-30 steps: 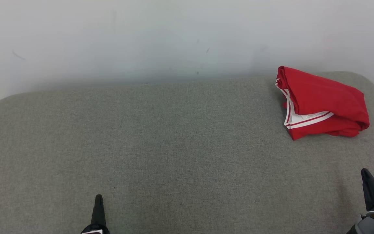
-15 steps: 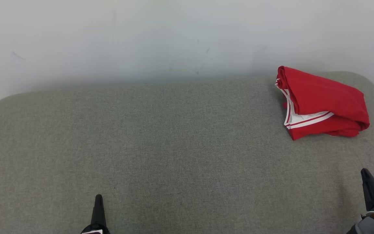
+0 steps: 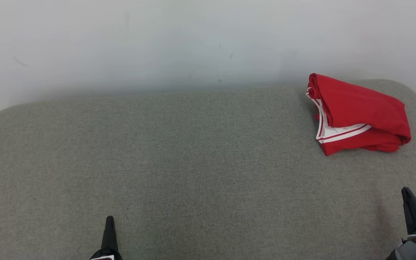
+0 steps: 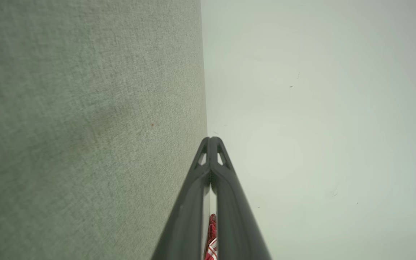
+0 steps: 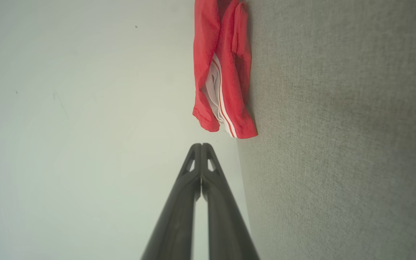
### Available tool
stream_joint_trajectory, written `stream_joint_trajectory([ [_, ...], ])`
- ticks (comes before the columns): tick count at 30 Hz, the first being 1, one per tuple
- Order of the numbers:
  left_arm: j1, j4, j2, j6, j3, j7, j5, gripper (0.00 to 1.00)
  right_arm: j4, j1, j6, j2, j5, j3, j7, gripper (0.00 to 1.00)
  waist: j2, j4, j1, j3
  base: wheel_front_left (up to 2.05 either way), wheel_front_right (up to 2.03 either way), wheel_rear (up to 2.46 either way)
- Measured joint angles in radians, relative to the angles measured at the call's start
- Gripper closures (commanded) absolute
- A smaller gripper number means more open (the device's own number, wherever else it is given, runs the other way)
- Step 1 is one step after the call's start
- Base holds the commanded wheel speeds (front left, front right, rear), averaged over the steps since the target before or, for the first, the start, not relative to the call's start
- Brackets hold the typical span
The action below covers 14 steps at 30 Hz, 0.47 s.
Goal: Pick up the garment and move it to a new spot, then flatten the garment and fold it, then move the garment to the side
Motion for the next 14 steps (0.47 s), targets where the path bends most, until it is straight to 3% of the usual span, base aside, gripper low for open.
stream_joint_trajectory([
  [14,0.0,0.0,0.0,0.0,0.0,0.0,0.0,1.0,0.0,0.0,0.0,0.0,-0.001,-0.001,0.0,1.0,0.0,0.0,0.0,0.0,0.0,0.0,0.0],
])
